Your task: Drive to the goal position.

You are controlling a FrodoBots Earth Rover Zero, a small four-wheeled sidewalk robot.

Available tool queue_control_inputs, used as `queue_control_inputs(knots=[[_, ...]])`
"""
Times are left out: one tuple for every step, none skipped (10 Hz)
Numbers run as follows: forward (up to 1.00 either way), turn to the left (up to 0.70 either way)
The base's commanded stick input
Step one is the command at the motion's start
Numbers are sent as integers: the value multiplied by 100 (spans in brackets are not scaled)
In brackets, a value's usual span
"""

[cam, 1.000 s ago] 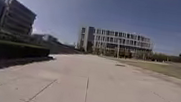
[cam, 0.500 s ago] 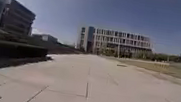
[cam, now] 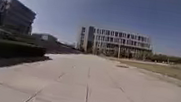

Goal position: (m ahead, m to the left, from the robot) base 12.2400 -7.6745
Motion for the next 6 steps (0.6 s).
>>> queue_control_inputs(knots=[[70,0],[70,0],[70,0],[70,0],[70,0],[70,0]])
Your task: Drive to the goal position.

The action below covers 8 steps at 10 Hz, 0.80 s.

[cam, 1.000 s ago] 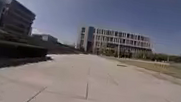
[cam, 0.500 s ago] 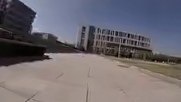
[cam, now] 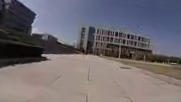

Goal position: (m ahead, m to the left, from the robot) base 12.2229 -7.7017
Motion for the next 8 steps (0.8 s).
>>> queue_control_inputs(knots=[[70,0],[70,0],[70,0],[70,0],[70,0],[70,0],[70,0],[70,0]])
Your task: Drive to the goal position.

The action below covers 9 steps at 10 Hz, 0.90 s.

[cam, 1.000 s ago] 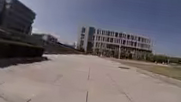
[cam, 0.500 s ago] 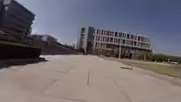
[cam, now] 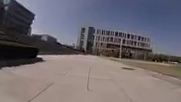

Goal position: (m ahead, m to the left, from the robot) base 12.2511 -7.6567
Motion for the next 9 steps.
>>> queue_control_inputs(knots=[[70,0],[70,0],[70,0],[70,0],[70,0],[70,0],[70,0],[70,0],[70,0]])
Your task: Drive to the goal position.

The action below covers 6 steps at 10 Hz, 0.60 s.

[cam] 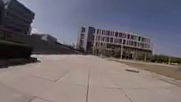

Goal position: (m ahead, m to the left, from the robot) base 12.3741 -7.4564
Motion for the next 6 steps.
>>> queue_control_inputs(knots=[[70,0],[70,0],[70,0],[70,0],[70,0],[70,0]])
